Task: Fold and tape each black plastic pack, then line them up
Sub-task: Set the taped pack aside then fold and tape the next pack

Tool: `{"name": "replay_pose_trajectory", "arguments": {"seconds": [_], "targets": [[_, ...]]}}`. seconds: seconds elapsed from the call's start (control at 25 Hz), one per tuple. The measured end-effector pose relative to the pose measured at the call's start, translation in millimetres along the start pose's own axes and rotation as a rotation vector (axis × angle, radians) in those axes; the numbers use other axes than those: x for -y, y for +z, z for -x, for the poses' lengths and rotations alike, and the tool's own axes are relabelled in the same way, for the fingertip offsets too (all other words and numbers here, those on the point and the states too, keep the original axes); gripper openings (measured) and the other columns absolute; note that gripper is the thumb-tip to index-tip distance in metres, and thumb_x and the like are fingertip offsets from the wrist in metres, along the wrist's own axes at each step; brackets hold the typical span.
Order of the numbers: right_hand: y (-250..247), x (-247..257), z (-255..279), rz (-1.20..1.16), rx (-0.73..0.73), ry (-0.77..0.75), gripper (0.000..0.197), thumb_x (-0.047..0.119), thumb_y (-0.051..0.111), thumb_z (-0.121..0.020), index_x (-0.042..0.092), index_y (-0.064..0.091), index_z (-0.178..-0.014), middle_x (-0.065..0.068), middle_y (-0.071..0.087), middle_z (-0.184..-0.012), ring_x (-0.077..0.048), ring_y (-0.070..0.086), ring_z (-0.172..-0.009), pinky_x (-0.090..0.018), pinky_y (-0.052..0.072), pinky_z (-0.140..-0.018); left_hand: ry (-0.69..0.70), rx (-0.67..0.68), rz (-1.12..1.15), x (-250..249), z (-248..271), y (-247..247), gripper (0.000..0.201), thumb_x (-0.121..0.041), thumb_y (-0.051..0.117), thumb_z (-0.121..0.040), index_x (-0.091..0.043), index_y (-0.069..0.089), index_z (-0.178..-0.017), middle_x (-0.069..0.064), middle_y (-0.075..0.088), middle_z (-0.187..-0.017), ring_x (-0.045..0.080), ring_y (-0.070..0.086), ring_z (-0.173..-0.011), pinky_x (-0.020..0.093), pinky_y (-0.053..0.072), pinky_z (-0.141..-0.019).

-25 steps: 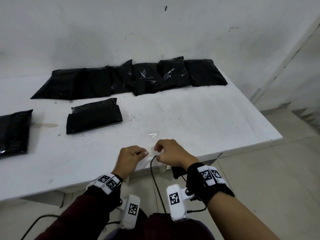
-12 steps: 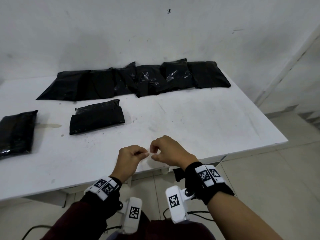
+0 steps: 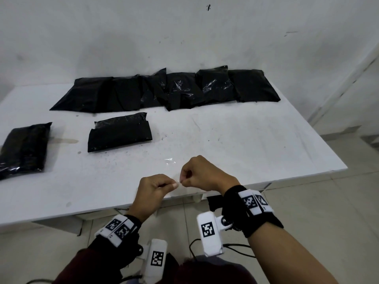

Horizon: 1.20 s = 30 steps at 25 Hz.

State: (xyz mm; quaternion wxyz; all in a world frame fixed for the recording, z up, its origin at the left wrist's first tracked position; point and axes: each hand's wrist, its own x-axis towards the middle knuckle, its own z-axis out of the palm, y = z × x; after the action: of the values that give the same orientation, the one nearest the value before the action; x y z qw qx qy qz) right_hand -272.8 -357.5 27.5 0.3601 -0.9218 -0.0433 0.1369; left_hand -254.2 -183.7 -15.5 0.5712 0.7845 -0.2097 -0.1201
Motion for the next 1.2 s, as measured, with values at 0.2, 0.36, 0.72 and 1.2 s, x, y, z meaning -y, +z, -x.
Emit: {"name": "replay_pose_trajectory", "arguments": {"seconds": [0.2, 0.36, 0.72, 1.2], "targets": [[-5.4, 5.8, -0.6, 0.029, 0.106, 0.024, 0.006, 0.003, 0.067, -0.075, 0.004, 0.072, -0.078, 0.008, 0.061, -0.065, -0.006, 0.056, -0.059, -0.019, 0.045, -0.059, 0.036, 0.094, -0.026, 5.7, 3.3, -4.6, 0.015, -0.008, 0.073, -0.077, -0.019, 0.071, -0.067, -0.011, 0.068, -0.068, 0.003, 0.061, -0.066, 0.011, 0.042, -0.064], [-6.4, 8.7, 0.8, 0.045, 0.202, 0.018, 0.008, 0.001, 0.069, -0.072, 0.002, 0.073, -0.078, 0.002, 0.064, -0.066, -0.010, 0.057, -0.060, -0.029, 0.050, -0.066, 0.065, 0.176, -0.042, 5.0, 6.1, -7.1, 0.007, -0.025, 0.070, -0.070, -0.019, 0.073, -0.067, -0.010, 0.069, -0.070, 0.003, 0.061, -0.067, 0.011, 0.042, -0.067], [-21.8, 14.6, 8.7, -0.056, 0.302, -0.019, 0.008, 0.002, 0.074, -0.068, 0.007, 0.072, -0.073, 0.013, 0.059, -0.050, 0.003, 0.050, -0.047, -0.014, 0.039, -0.054, -0.085, 0.307, 0.123, -22.1, 6.8, -8.4, 0.018, -0.010, 0.072, -0.073, -0.021, 0.071, -0.058, -0.001, 0.065, -0.058, 0.006, 0.057, -0.058, 0.016, 0.045, -0.062], [-65.1, 26.8, -19.1, -0.586, -0.043, -0.136, 0.010, 0.006, 0.066, -0.084, 0.000, 0.067, -0.092, -0.011, 0.072, -0.084, -0.018, 0.062, -0.080, -0.031, 0.048, -0.074, -0.123, -0.066, 0.463, -90.3, -78.3, -51.1, 0.022, -0.012, 0.047, -0.094, -0.004, 0.058, -0.077, 0.007, 0.058, -0.065, 0.017, 0.063, -0.059, 0.029, 0.056, -0.058]]}}
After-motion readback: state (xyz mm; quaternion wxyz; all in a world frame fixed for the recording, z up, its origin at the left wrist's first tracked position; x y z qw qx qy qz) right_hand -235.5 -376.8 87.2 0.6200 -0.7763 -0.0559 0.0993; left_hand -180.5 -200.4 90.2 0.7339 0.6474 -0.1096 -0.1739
